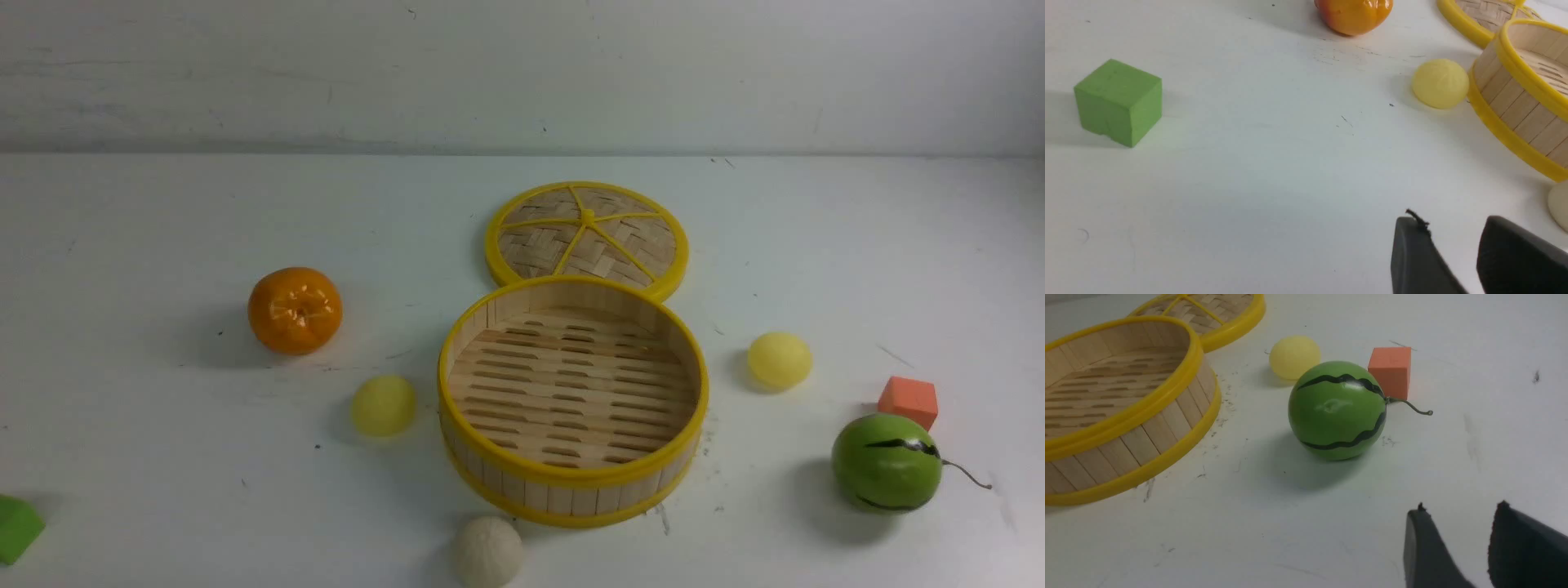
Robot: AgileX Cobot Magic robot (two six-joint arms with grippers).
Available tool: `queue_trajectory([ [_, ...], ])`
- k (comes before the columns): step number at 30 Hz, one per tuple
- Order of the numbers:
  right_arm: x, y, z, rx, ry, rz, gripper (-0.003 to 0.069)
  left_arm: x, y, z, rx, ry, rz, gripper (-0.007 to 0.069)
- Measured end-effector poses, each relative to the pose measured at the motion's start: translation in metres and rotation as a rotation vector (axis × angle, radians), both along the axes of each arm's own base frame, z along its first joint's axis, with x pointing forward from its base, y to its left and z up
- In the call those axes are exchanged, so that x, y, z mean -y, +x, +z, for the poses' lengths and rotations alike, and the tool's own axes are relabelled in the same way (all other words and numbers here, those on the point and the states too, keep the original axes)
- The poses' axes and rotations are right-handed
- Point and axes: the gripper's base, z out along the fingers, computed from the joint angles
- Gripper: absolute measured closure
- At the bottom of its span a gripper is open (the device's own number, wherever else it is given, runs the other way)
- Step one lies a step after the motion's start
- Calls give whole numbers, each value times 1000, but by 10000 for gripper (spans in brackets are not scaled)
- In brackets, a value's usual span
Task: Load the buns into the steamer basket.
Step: Use the left arm to grab a steamed stuffed bun
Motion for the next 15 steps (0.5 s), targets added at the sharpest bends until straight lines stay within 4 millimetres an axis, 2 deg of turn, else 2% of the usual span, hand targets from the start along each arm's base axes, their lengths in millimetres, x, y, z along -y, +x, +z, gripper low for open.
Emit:
queue_trajectory([
  [15,0,0,0,0,0,0,419,0,0,0,0,0,0,387],
])
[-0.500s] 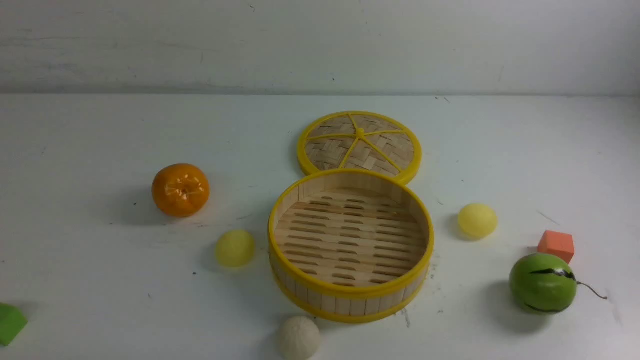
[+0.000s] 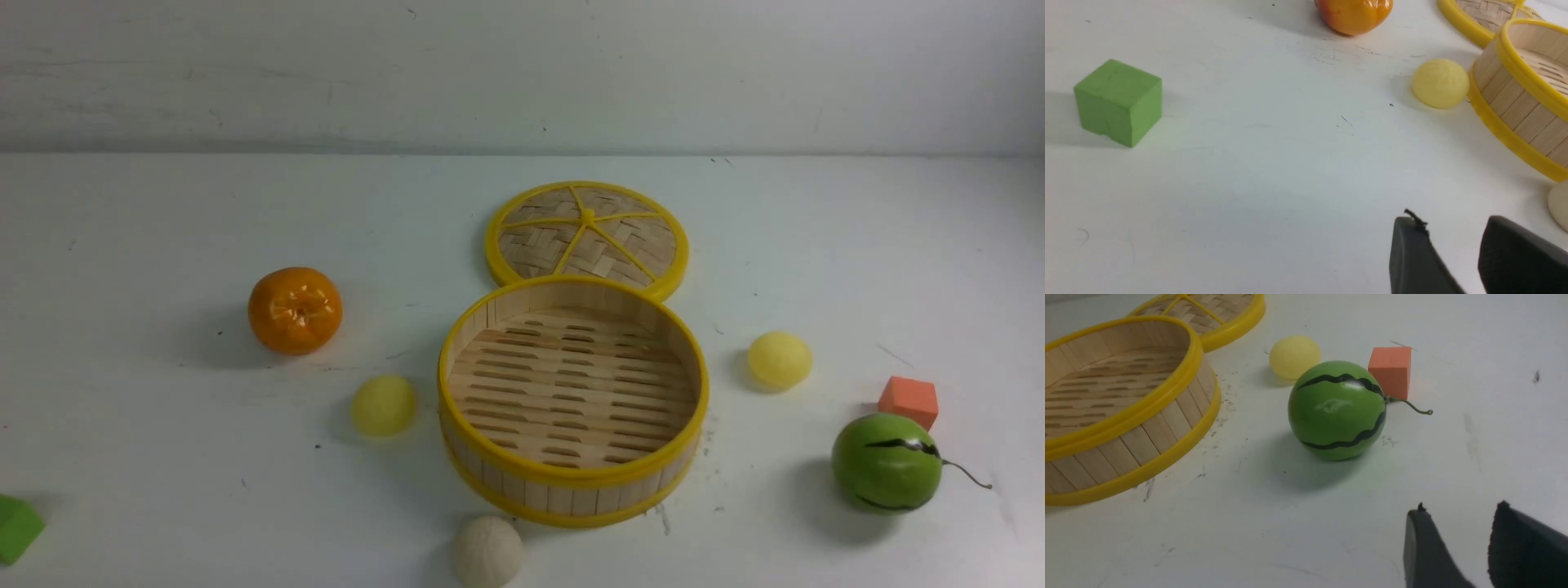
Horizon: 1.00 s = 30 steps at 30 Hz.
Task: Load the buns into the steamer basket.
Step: Use the left arm to grab a steamed stuffed bun
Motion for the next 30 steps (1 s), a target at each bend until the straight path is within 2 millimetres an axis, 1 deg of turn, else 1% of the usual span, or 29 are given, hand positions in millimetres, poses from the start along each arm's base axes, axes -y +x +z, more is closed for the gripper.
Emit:
queue_trajectory([
  [12,0,0,0,0,0,0,419,0,0,1,8,-2,1,387],
  [14,0,0,0,0,0,0,419,1,1,3,24,-40,5,387],
  [15,0,0,0,0,0,0,419,2,2,7,55,-148,18,387],
  [16,0,0,0,0,0,0,419,3,2,9,67,-201,25,387],
  [18,0,0,0,0,0,0,419,4,3,17,120,-411,54,387],
  [21,0,0,0,0,0,0,419,1,4,28,207,-667,98,387],
  [22,0,0,0,0,0,0,419,-1,5,31,234,-721,111,387],
  [25,0,0,0,0,0,0,419,-4,5,37,291,-811,138,387],
  [28,0,0,0,0,0,0,419,-6,5,39,311,-844,149,389],
  [30,0,0,0,0,0,0,419,-5,5,38,294,-847,145,405],
])
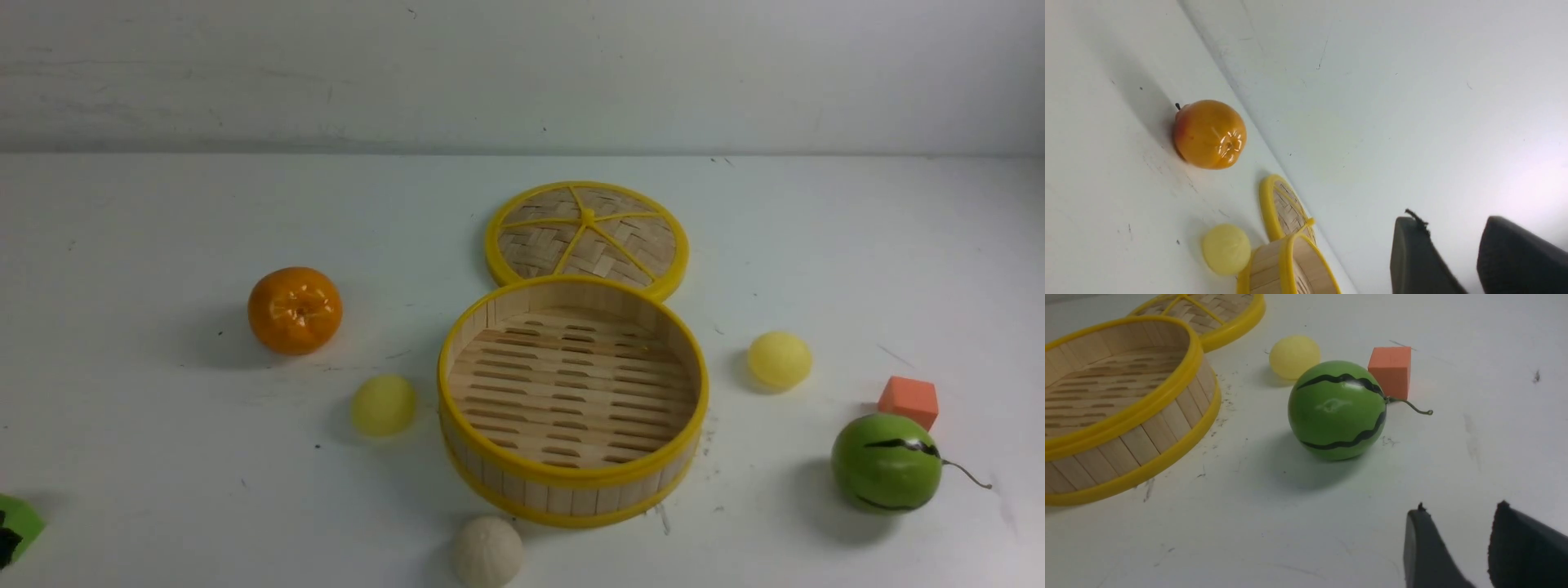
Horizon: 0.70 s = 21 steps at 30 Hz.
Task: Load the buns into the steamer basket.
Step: Use the left arm to grab a steamed stuffed bun
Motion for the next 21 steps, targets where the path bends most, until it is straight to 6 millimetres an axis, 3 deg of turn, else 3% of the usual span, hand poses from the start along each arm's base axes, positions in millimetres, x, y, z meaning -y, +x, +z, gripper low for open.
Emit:
queue_trajectory([
  [5,0,0,0,0,0,0,419,15,-8,30,-78,119,-166,506],
  [7,0,0,0,0,0,0,419,23,-14,61,-116,253,-266,568],
  [10,0,0,0,0,0,0,419,33,-7,90,-254,394,-409,620],
  [15,0,0,0,0,0,0,419,43,29,109,-559,561,-606,637],
  [17,0,0,0,0,0,0,419,45,55,110,-641,610,-635,637],
  [18,0,0,0,0,0,0,419,47,79,107,-685,665,-664,637],
  [19,0,0,0,0,0,0,419,47,82,107,-689,671,-669,637],
  [21,0,0,0,0,0,0,419,53,118,99,-745,730,-758,637],
])
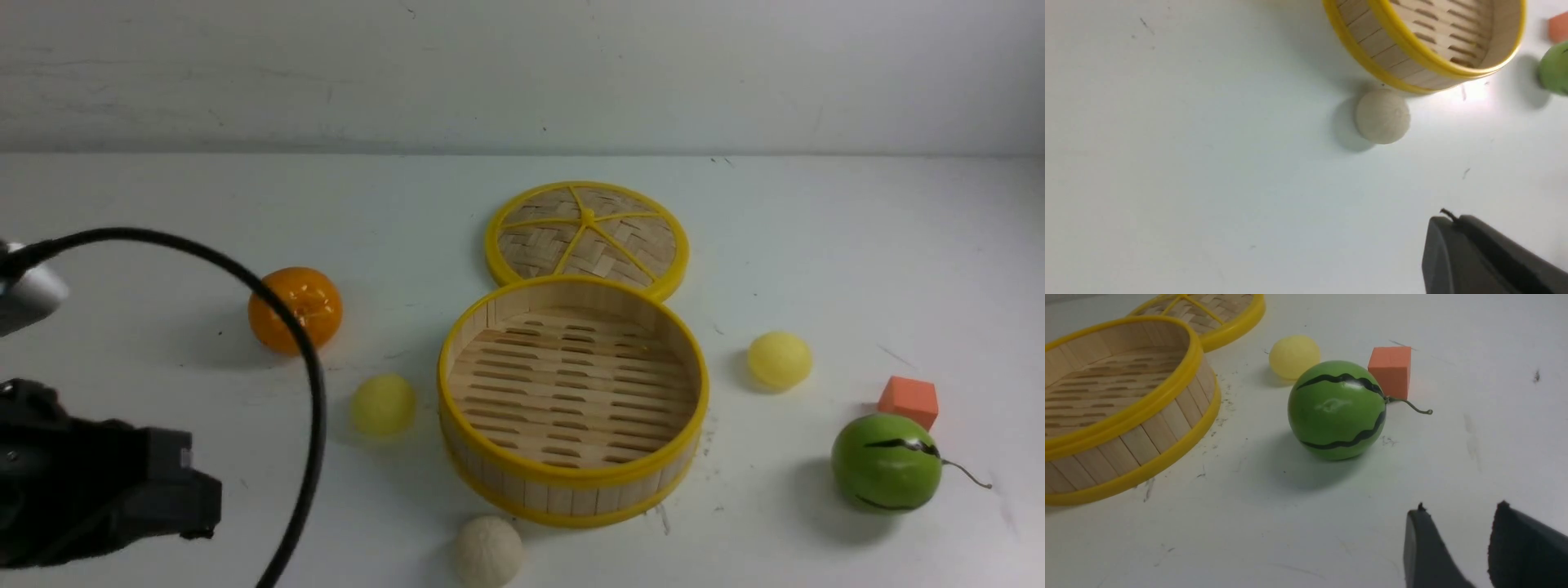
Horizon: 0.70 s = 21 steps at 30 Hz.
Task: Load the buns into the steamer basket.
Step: Use the left arm to grab a steamed stuffed bun
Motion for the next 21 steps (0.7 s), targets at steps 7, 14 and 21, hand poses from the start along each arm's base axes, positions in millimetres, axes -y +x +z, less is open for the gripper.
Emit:
queue_trajectory([
  [7,0,0,0,0,0,0,419,19,71,-27,-158,19,-114,638],
  [14,0,0,0,0,1,0,419,72,85,-28,-97,252,-268,638],
  [21,0,0,0,0,1,0,419,85,134,-43,-43,384,-232,638],
])
